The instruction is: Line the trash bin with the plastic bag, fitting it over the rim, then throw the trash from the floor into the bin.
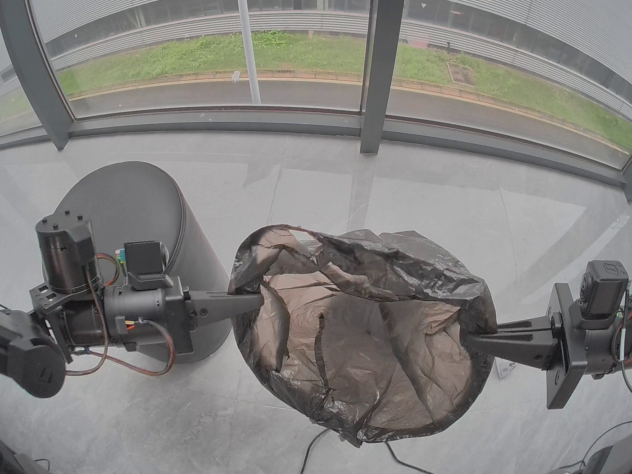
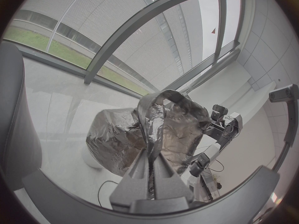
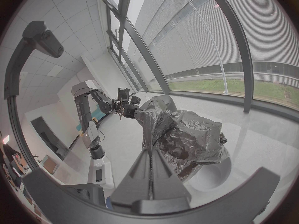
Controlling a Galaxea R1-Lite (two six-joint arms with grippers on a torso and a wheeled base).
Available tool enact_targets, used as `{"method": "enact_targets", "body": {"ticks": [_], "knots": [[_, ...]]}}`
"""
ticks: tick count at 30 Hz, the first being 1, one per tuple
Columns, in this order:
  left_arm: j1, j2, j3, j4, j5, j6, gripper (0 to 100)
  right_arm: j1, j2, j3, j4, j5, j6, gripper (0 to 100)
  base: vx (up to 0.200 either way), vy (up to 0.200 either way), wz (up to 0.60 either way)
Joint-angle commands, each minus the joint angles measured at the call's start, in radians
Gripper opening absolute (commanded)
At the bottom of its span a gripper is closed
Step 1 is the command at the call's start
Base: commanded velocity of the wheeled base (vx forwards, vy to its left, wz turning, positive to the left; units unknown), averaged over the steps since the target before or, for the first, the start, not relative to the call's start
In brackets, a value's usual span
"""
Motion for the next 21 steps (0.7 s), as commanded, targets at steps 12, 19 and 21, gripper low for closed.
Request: {"method": "enact_targets", "body": {"ticks": [12,19,21], "knots": [[0.084,0.588,-0.004,-0.529,-0.121,-0.022,0,-0.052,0.202,-0.126,0.185,-0.04,0.065,0,0.0,0.0,0.0],[0.088,0.657,-0.017,-0.744,-0.115,-0.198,0,-0.108,0.376,-0.13,0.13,-0.001,0.069,0,0.0,0.0,0.0],[0.088,0.654,-0.014,-0.782,-0.115,-0.258,0,-0.112,0.437,-0.129,0.082,0.016,0.073,0,0.0,0.0,0.0]]}}
